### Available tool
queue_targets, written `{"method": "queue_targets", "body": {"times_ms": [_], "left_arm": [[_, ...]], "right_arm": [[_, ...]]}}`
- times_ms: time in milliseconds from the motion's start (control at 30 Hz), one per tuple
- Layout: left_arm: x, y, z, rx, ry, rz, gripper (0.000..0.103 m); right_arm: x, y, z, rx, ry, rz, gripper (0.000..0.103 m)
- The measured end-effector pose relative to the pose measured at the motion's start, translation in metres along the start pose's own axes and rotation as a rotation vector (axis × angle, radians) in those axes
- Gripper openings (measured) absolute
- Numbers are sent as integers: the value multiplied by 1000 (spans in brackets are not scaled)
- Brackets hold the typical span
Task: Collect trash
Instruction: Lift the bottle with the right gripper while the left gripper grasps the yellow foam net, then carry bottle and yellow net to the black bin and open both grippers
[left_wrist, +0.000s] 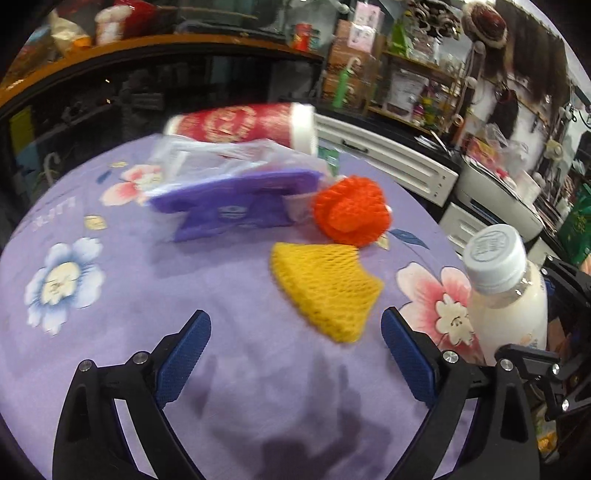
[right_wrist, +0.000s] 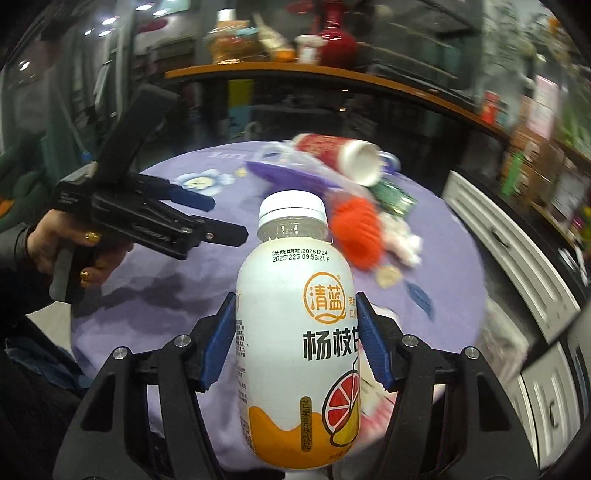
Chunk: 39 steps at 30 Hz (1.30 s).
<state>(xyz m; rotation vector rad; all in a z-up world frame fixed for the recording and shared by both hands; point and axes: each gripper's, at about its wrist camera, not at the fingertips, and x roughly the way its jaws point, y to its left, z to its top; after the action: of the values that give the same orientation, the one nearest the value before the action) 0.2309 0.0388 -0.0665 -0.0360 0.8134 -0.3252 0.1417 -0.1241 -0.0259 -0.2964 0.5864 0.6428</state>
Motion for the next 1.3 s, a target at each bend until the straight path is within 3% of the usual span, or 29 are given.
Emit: {"method": "queue_targets", "body": {"times_ms": [167, 267, 300, 533, 800, 933, 1133, 1300], "left_arm": [[42, -13, 16, -27, 102, -39, 86], [60, -16, 18, -61, 161, -46, 71], [63, -16, 16, -73, 171, -44, 62], [51, -20, 8, -141, 129, -63, 17], [17, -53, 3, -74, 20, -64, 15], [1, -89, -2, -52, -27, -146, 15], [13, -162, -6, 76, -14, -268, 15], [36, -200, -8, 142, 9, -308, 15]], "right_arm": [[-15, -30, -18, 98, -13, -66, 63], [-20, -43, -29, 142, -17, -98, 63], [-22, -47, -34, 156, -18, -104, 63], [-22, -78, -62, 293, -15, -174, 63], [-33, -106, -97, 436, -25, -250, 63], [-41, -116, -116, 482, -18, -285, 63], [-40, -133, -142, 523, 24, -334, 63], [-15, -153, -172, 577, 98, -353, 63]]}}
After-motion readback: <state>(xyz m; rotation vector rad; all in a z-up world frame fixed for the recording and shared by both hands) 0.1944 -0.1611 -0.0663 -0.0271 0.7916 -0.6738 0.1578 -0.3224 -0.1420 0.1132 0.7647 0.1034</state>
